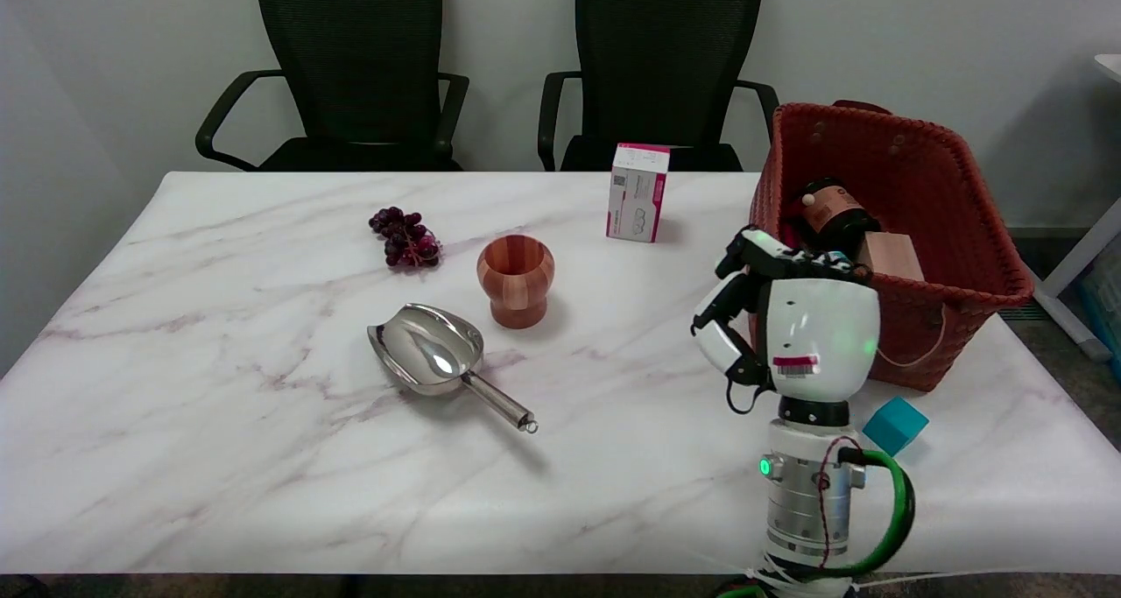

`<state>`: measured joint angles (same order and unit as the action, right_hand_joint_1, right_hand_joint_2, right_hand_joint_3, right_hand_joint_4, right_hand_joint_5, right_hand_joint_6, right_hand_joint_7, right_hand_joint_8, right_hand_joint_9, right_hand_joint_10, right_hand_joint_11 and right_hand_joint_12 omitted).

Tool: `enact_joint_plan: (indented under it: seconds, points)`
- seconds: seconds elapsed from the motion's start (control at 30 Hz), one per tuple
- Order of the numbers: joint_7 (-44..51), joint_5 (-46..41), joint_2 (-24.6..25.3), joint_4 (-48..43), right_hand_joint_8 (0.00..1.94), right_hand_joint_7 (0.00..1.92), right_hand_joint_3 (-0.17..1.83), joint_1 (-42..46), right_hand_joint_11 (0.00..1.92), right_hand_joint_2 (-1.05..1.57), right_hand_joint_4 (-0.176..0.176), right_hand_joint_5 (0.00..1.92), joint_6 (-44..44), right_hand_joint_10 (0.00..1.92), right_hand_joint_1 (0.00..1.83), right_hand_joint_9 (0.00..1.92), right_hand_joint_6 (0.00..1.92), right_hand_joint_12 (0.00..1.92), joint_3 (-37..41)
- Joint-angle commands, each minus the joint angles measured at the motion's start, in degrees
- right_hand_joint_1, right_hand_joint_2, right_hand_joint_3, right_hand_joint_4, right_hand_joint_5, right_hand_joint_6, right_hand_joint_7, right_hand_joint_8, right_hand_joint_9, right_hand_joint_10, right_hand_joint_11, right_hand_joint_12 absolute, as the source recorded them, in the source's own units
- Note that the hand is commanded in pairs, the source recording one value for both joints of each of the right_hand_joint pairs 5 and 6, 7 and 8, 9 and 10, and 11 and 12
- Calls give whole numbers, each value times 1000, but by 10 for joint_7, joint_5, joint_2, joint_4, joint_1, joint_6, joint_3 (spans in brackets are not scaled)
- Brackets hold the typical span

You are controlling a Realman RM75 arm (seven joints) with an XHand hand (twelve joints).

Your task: Pick up the wooden mortar.

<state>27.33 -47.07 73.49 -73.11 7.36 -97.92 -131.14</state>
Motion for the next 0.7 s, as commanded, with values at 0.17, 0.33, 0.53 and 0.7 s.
enact_joint_plan:
  seconds: [0.17, 0.33, 0.53, 0.7]
  points:
    - [-225, -97, 17, 7, 1300, 1300, 1344, -40, 1280, 712, 0, 795, 176, 1274, 1081, 1274, 795, 1280, 49]
    - [-284, -119, 15, 21, 1212, 1212, 1263, -62, 1207, 690, 0, 663, 208, 1205, 1096, 1205, 663, 1207, 47]
    - [-369, -141, 20, 64, 1174, 1174, 1193, -103, 1123, 696, 0, 622, 233, 1158, 1099, 1158, 622, 1123, 38]
    - [-430, -160, 25, 99, 1136, 1136, 1132, -134, 990, 700, 0, 570, 280, 1101, 1109, 1101, 570, 990, 34]
